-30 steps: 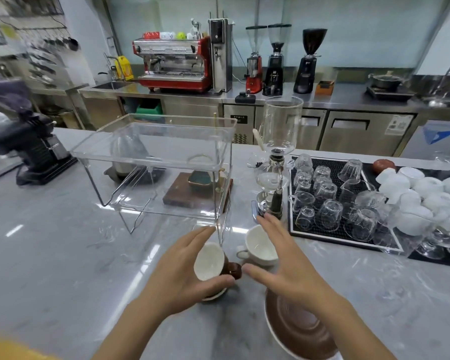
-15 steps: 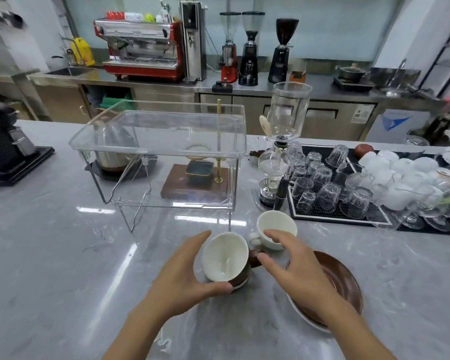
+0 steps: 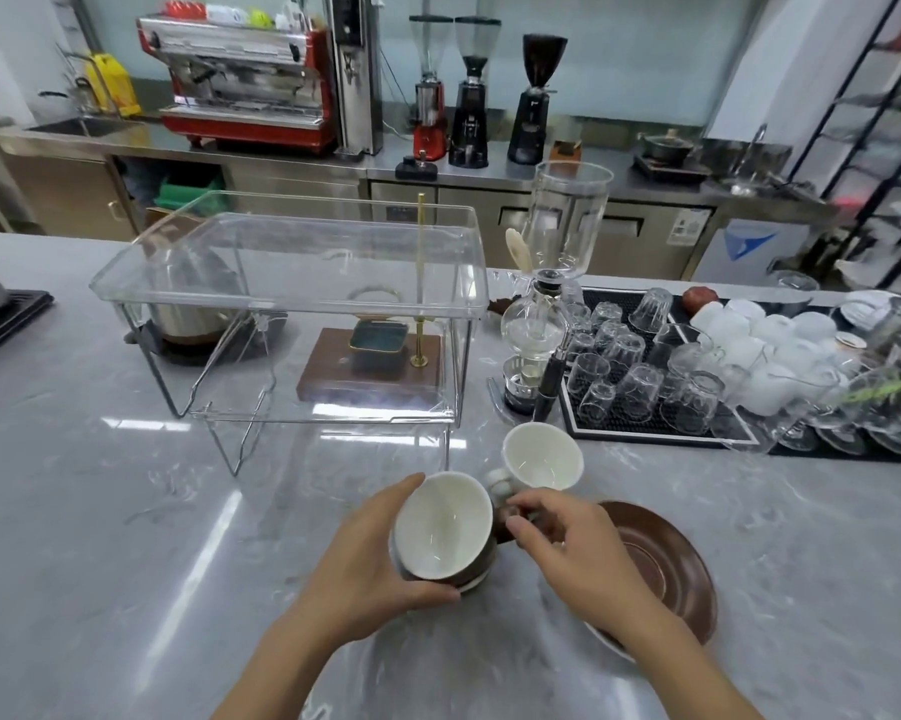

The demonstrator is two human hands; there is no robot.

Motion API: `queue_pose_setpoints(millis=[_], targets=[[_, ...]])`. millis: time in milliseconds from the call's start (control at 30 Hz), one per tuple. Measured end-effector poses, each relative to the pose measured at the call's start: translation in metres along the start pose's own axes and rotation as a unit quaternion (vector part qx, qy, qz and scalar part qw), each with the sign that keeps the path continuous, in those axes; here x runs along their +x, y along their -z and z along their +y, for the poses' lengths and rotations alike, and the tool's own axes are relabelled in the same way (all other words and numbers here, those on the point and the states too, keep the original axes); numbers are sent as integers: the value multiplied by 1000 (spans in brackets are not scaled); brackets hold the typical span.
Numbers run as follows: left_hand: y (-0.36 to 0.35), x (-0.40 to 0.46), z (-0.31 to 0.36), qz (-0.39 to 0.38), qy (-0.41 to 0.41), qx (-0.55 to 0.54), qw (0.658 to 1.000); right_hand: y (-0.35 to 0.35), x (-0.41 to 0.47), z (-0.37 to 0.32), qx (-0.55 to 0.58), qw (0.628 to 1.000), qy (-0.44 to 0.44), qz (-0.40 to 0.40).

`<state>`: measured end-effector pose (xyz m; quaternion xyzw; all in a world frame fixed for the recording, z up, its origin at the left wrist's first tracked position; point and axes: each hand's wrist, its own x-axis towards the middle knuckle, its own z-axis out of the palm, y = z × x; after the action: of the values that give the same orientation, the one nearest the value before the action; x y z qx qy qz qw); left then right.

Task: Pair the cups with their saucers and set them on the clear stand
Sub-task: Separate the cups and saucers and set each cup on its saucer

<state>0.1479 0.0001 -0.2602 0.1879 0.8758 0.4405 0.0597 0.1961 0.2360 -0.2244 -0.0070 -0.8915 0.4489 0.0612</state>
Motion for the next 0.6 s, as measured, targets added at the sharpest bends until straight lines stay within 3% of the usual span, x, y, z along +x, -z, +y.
queue_pose_setpoints(millis=[600], targets=[[6,11,35,45,-60,-49,996,28,10,-7,92,995,-3,28]])
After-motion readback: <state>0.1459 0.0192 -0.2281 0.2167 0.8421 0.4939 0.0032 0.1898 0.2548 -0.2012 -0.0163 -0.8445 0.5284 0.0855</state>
